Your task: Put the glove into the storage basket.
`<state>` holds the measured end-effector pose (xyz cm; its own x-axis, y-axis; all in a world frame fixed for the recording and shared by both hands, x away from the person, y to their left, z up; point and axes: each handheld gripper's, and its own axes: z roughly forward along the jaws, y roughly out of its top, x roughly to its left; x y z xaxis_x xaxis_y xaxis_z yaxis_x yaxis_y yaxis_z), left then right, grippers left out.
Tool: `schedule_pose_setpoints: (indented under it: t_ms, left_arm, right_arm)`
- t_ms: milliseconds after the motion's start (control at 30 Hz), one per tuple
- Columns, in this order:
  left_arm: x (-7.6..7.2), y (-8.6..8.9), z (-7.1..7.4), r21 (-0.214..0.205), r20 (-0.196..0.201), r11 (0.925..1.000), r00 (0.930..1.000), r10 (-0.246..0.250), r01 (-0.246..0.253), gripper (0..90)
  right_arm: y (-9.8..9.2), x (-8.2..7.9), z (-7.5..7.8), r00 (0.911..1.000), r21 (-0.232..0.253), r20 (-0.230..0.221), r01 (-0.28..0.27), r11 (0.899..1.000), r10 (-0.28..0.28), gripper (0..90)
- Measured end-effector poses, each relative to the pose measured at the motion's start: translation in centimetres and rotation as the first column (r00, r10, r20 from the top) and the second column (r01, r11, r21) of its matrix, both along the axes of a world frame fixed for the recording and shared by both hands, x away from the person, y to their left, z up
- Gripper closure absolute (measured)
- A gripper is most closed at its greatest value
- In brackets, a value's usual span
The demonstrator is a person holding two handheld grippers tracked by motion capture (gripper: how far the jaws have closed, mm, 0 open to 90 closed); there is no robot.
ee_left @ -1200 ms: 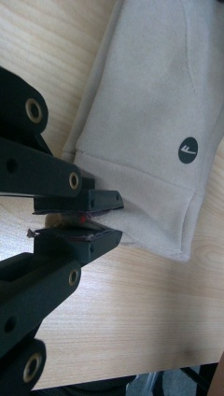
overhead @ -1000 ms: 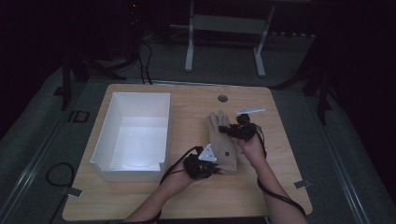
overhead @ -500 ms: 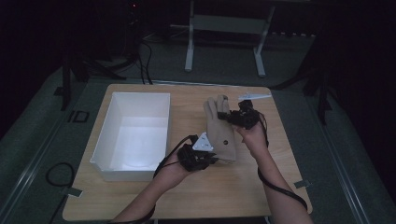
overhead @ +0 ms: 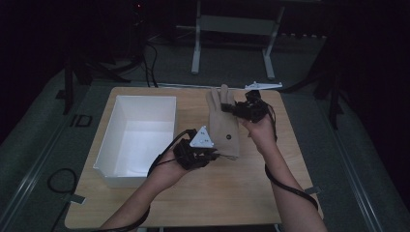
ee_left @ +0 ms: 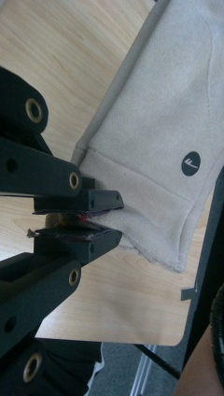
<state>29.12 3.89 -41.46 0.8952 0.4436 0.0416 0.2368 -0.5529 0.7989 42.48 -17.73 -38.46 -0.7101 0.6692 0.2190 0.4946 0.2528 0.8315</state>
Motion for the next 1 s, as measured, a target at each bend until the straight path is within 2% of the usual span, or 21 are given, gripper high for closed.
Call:
schedule_pose_setpoints:
  t_ms: [333, 400, 433, 700, 800, 1000]
  left_arm:
    - [-0.4, 2.3, 0.8, 0.003, 0.016, 0.9995, 0.9994, 0.032, -0.032, 82.8]
    - [-0.4, 2.3, 0.8, 0.003, 0.016, 0.9995, 0.9994, 0.032, -0.032, 82.8]
    - [-0.5, 3.1, 1.0, 0.007, 0.019, 0.9991, 0.9989, 0.043, -0.043, 82.8]
    - [-1.0, 5.4, 1.5, -0.013, 0.026, 0.9969, 0.9966, 0.078, -0.077, 82.8]
    - [-1.0, 5.7, 1.5, -0.010, 0.027, 0.9967, 0.9963, 0.081, -0.081, 82.8]
    - [-1.7, 8.2, 1.4, 0.002, 0.034, 0.9927, 0.9921, 0.121, -0.121, 82.8]
  right_arm:
    - [2.7, 0.3, 1.2, 0.9995, 0.004, 0.015, -0.029, 1.000, 0.029, 71.2]
    - [3.0, 0.3, 1.3, 0.9993, 0.004, 0.017, -0.032, 0.999, 0.032, 71.2]
    - [3.7, 0.3, 1.5, 0.9990, 0.004, 0.021, -0.038, 0.999, 0.038, 71.2]
    - [6.0, 0.5, 2.5, 0.9971, 0.010, 0.027, -0.072, 0.997, 0.072, 71.2]
    - [6.7, 0.6, 2.6, 0.9960, 0.009, 0.035, -0.082, 0.997, 0.082, 71.2]
    - [9.5, 0.5, 3.0, 0.9925, 0.008, 0.035, -0.117, 0.993, 0.117, 71.2]
